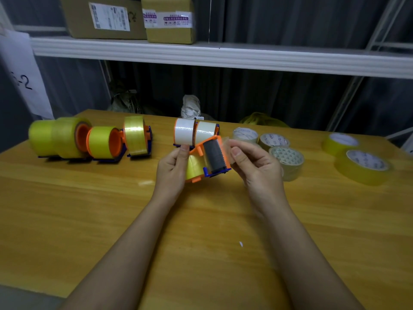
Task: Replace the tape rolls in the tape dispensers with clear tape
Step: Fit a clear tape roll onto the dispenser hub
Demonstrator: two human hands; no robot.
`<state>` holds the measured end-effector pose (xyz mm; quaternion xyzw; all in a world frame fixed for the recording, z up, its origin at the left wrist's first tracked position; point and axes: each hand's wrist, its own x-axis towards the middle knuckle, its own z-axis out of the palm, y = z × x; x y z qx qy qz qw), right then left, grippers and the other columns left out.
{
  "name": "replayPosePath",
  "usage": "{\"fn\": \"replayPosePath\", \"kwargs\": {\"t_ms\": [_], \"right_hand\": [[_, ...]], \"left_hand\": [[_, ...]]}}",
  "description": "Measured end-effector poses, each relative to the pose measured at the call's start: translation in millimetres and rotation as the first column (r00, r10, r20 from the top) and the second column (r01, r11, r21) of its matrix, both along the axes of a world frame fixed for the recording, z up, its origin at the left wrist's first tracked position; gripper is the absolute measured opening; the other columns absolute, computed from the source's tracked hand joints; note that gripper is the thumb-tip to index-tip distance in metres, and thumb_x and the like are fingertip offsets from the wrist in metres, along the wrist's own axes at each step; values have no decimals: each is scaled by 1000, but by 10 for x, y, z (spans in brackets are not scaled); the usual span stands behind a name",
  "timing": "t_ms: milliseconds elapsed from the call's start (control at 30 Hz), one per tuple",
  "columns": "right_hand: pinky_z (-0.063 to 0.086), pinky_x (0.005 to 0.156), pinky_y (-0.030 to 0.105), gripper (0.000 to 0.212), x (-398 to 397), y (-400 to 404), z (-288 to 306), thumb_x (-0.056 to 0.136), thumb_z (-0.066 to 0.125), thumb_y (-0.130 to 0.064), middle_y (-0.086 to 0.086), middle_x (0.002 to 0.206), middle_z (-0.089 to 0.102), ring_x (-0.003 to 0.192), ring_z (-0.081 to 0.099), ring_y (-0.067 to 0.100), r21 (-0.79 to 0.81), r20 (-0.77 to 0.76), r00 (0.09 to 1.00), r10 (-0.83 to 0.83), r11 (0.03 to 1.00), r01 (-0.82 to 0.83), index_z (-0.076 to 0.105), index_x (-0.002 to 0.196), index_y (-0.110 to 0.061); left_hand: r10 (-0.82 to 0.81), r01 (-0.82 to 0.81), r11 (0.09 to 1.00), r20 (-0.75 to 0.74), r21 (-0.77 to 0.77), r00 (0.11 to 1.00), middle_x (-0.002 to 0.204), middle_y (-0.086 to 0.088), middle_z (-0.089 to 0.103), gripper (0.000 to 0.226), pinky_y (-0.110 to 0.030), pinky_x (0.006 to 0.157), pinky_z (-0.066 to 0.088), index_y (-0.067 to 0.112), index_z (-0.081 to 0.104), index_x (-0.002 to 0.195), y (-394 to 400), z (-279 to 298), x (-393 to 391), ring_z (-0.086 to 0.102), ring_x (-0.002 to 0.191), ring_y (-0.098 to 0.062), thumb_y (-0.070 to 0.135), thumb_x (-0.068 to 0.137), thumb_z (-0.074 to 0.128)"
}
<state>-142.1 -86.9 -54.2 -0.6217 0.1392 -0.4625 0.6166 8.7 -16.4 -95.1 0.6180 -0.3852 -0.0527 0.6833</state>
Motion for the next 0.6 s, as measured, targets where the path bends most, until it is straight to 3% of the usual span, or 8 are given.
{"fn": "replayPosePath", "kwargs": {"t_ms": [67, 367, 533, 600], "right_hand": [[54, 82, 25, 20, 0, -4, -12, 92, 58, -4, -5, 95, 73, 98, 67, 13, -2, -6, 1000, 0, 1000, 0, 71, 100, -16], [55, 87, 31, 20, 19, 10, -25, 91, 60, -8, -6, 98, 73, 99, 66, 12, -48, -24, 999, -21, 999, 20, 71, 100, -22], [53, 71, 25, 29, 58, 8, -33, 85, 64, -11, -4, 94, 62, 84, 62, 7, 151, 44, 990, 131, 979, -136, 60, 109, -26], [52, 70, 24, 27, 66, 12, -49, 86, 65, -9, -3, 94, 61, 87, 61, 9, 124, 32, 994, 106, 986, -110, 61, 106, -26]], "left_hand": [[-6, 6, 1000, 2, 1, 1000, 64, -7, 58, 49, -17, 49, 42, -7, 62, 85, 4, -1, -11, 55, 56, -8, 35, 96, 40], [-26, 26, 1000, -1, 7, 1000, 78, -28, 63, 55, -29, 56, 44, -5, 64, 89, -8, 40, -45, 58, 66, -25, 43, 91, 39], [-41, 41, 999, -38, 7, 998, 79, -34, 61, 58, -37, 57, 44, -8, 62, 89, 16, 62, -57, 58, 67, -33, 45, 89, 40], [-58, 60, 998, -63, 24, 996, 79, -30, 63, 57, -38, 58, 46, -5, 64, 89, 25, 68, -70, 61, 69, -34, 47, 89, 39]]}}
